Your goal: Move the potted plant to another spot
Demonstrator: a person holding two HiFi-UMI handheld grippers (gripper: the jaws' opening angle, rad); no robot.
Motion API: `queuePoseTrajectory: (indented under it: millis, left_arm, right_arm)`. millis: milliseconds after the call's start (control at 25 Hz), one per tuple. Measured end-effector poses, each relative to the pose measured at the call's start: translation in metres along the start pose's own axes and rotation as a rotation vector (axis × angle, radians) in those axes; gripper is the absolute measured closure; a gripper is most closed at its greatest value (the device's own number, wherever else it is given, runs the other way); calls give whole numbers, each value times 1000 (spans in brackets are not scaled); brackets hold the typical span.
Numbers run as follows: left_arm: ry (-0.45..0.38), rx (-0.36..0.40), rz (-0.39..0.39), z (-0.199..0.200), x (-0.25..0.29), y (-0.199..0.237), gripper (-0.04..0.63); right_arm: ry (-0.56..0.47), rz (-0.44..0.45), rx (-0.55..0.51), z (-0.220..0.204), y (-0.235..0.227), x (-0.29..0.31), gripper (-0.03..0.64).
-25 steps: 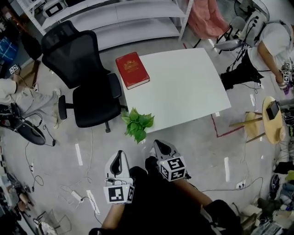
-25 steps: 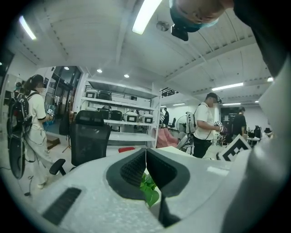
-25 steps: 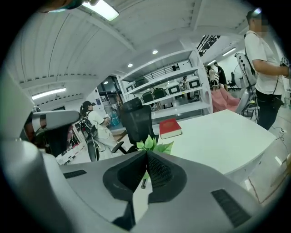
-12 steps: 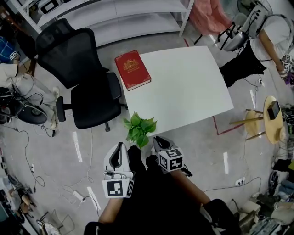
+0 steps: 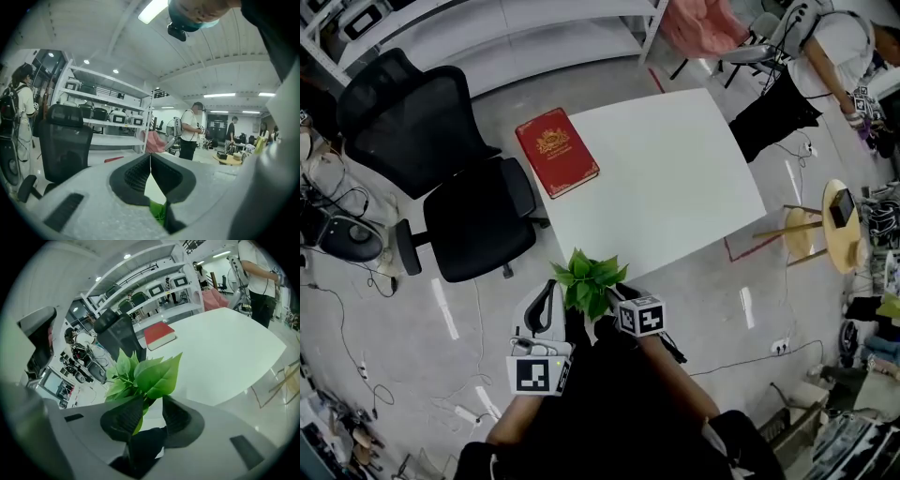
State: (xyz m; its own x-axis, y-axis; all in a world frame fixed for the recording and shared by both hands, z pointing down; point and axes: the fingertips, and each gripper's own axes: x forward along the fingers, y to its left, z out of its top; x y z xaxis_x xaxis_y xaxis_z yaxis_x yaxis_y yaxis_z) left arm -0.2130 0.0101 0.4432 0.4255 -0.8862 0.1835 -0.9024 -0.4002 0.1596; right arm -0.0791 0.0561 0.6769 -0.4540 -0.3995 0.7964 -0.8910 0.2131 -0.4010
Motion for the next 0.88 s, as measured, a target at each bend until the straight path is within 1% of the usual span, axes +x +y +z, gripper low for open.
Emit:
queuePoseTrajectory:
  millis: [240, 400, 560, 640, 880]
  left_arm:
    - [25, -16, -28, -5, 18, 28, 577]
    - [41, -22, -47, -7, 26, 39, 577]
    - [50, -23, -72, -8, 35, 46, 578]
    - [54, -23, -84, -8, 39, 49, 578]
    - [66, -19, -124, -9, 48, 54, 577]
  right_arm:
    - [42, -71, 52, -2, -14, 25, 523]
    - [70, -105, 59, -2, -19, 36, 523]
    - [88, -110, 77, 1, -19, 44, 525]
    - [91, -109, 86, 2, -18, 47, 555]
    - [74, -127, 113, 13, -18, 49, 591]
